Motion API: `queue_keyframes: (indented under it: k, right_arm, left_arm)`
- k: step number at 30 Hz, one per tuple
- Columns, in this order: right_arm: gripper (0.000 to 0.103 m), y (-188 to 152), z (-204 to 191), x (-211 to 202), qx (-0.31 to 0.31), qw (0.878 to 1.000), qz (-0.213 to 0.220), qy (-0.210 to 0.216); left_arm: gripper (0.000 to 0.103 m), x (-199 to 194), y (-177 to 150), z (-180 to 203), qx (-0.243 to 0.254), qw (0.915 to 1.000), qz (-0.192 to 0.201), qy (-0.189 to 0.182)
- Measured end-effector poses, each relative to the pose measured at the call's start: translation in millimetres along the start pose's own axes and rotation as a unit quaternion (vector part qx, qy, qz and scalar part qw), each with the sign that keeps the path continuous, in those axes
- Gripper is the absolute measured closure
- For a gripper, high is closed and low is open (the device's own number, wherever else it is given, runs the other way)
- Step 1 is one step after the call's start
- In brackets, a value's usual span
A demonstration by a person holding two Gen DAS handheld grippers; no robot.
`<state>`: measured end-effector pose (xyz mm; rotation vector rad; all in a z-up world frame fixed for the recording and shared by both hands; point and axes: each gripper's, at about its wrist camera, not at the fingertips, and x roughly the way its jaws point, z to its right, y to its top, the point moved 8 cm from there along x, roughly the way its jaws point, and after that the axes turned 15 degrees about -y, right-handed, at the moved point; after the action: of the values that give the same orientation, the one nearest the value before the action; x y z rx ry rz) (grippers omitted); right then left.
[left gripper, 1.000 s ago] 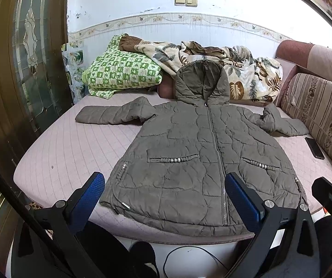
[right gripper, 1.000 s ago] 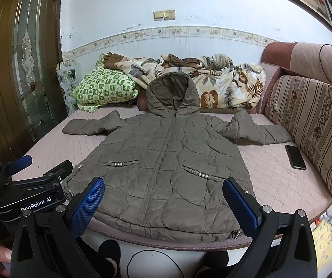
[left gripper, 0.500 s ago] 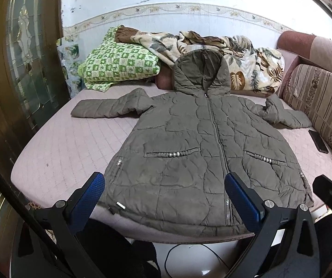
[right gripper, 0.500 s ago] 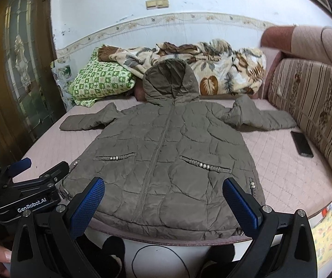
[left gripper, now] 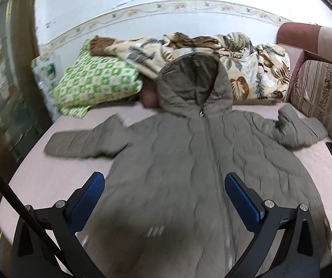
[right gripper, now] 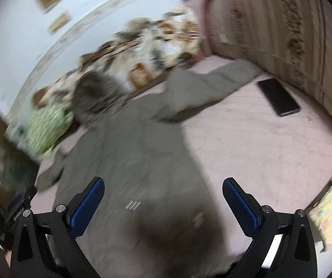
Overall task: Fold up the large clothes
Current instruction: 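Grasp the cuff of the jacket sleeve near the phone with the right tool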
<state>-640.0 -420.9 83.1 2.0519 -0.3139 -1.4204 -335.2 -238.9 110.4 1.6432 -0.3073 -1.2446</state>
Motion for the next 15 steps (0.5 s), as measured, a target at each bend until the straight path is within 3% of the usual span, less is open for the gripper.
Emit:
queue_keyframes:
  k: [4,7,9,14,15]
  right_arm:
    - [0.000,61.1,48.4,47.0,0.060,0.998,-0.017,0.019]
    - [0.001,103.5,97.9,84.7,0.106,0.994,-0.023,0.009]
    - [0.002,124.8,125.0,109.5,0.124,0.992,-0.029,-0.012]
    - [0.015,179.5,177.8,171.7,0.172,0.983,-0.029,-0.048]
    - [0.023,188.1,181.2,182.8,0.182,0.982,-0.032,-0.046]
  left_arm:
    - [0.000,54.5,-7.6,10.7,0.009,0.9999,0.004,-0.014]
    - [0.000,81.1,-24.8,12.4,0.010,0.9985,-0.041,-0.036]
    - [0.000,86.5,-22.4,11.3,-0.005,0.9976,-0.044,-0.053]
    - [0.000,98.5,-20.9,7.5,0.006,0.9976,-0.046,-0.052]
    - [0.000,99.9,-21.6,7.7,0.007,0.9975,-0.047,-0.052]
